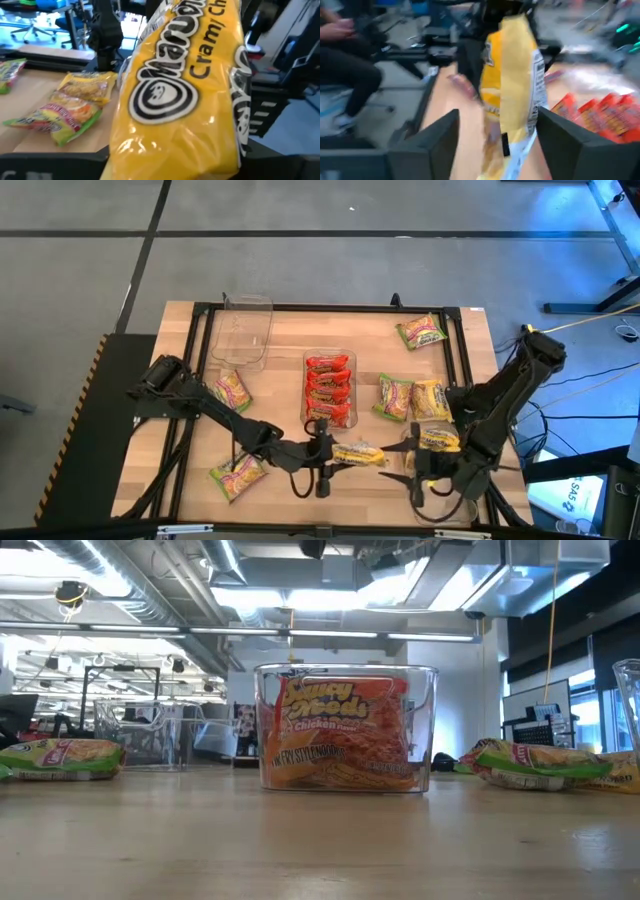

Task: Sort Maruchan noodles
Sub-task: Put the bottom yellow noodle pack into the bottom transparent bin

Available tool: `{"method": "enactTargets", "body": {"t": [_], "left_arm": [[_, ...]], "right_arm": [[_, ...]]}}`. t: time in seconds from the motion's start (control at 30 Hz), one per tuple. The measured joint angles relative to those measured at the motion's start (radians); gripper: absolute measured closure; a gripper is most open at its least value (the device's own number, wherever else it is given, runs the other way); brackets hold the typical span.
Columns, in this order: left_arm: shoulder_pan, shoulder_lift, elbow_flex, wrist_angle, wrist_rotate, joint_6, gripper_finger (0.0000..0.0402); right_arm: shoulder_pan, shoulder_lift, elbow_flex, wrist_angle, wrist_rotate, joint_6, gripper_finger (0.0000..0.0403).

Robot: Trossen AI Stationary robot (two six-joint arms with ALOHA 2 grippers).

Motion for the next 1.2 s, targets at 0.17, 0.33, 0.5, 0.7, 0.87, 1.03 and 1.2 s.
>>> {"method": "enactTargets", "body": {"t": [0.17,0.33,0.5,0.7,0.87,1.03,1.2], "left_arm": [[0.0,0.0,0.0,-0.083,-0.012,0.001,0.0263],[0.014,0.003,0.0,-0.197,-0.018,-0.019,0.0263],[0.027,0.016,0.001,-0.222,-0.018,-0.033,0.0264],[0.03,0.02,0.0,-0.244,-0.018,-0.035,0.0264],[0.035,0.02,0.0,-0.286,-0.018,-0.077,0.0264],[0.047,0.019,0.0,-0.336,-0.024,-0.137,0.0264],[0.045,0.019,0.0,-0.342,-0.019,-0.144,0.0264]], "right_arm": [[-0.003,-0.106,0.0,-0.111,-0.14,0.134,0.0137],[-0.042,-0.133,0.032,-0.1,-0.16,0.103,0.0132],[-0.15,-0.082,0.092,-0.128,-0.267,0.056,0.0136],[-0.299,0.051,0.226,-0.309,-0.457,0.067,0.0136],[-0.365,0.174,0.392,-0.509,-0.532,0.087,0.0129],[-0.417,0.29,0.515,-0.734,-0.548,0.141,0.011],[-0.443,0.352,0.533,-0.788,-0.556,0.171,0.0105]]}}
